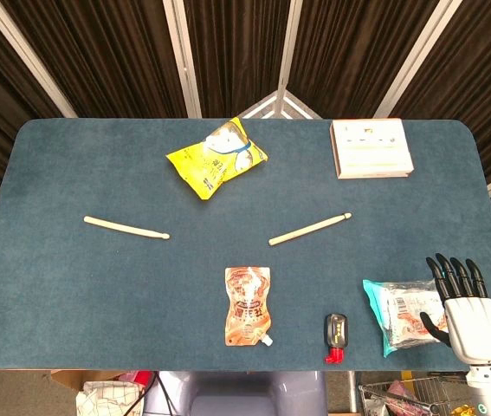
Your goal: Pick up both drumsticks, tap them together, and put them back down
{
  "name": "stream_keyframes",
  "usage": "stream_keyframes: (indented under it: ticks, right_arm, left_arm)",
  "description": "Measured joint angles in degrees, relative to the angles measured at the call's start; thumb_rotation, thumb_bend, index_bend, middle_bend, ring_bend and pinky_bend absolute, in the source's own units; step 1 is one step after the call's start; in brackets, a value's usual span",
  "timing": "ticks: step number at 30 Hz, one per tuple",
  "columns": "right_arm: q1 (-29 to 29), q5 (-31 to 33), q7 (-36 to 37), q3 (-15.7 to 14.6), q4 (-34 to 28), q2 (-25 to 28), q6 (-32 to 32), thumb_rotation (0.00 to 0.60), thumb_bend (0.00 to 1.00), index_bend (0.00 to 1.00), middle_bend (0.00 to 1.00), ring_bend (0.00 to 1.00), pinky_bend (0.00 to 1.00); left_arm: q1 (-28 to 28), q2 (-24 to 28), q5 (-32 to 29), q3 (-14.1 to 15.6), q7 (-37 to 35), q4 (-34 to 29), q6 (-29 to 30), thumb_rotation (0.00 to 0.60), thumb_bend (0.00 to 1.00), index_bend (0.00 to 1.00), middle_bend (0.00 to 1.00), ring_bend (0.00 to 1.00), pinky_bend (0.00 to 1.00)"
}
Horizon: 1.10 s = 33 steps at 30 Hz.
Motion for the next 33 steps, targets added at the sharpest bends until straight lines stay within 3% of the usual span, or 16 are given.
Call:
stream_keyframes:
  ticks: [14, 25, 33]
  right_arm:
    - [-0.6, -0.1, 1.1, -0.6, -0.4, 0.7, 0.3, 0.6, 0.27, 0.1, 0.09, 0.08, 0.0]
    - [0.0, 0.2, 1.3, -0.1, -0.6, -0.8, -0.2, 0.6, 0.27, 0.16, 0.15, 0.12, 0.0]
    - [5.5, 2.9, 0.7, 2.9, -3.3, -1.9, -8.0, 0.6, 0.27, 0.22, 0.2, 0.15, 0.0]
  left_arm:
    - [0.3, 1.0, 0.9, 0.5, -0.7, -1.2, 0.2, 0.6, 0.36, 0.06, 0.0, 0.0, 0.0]
    - [0.2, 0.9, -0.5, 0.2, -0.5, -1.4, -0.7, 0.6, 0.36, 0.06, 0.0, 0.0, 0.0]
    - [-0.2, 0.9, -2.6, -0.7, 0.2, -2.0, -1.7, 0.6, 0.36, 0.06, 0.0, 0.0, 0.0]
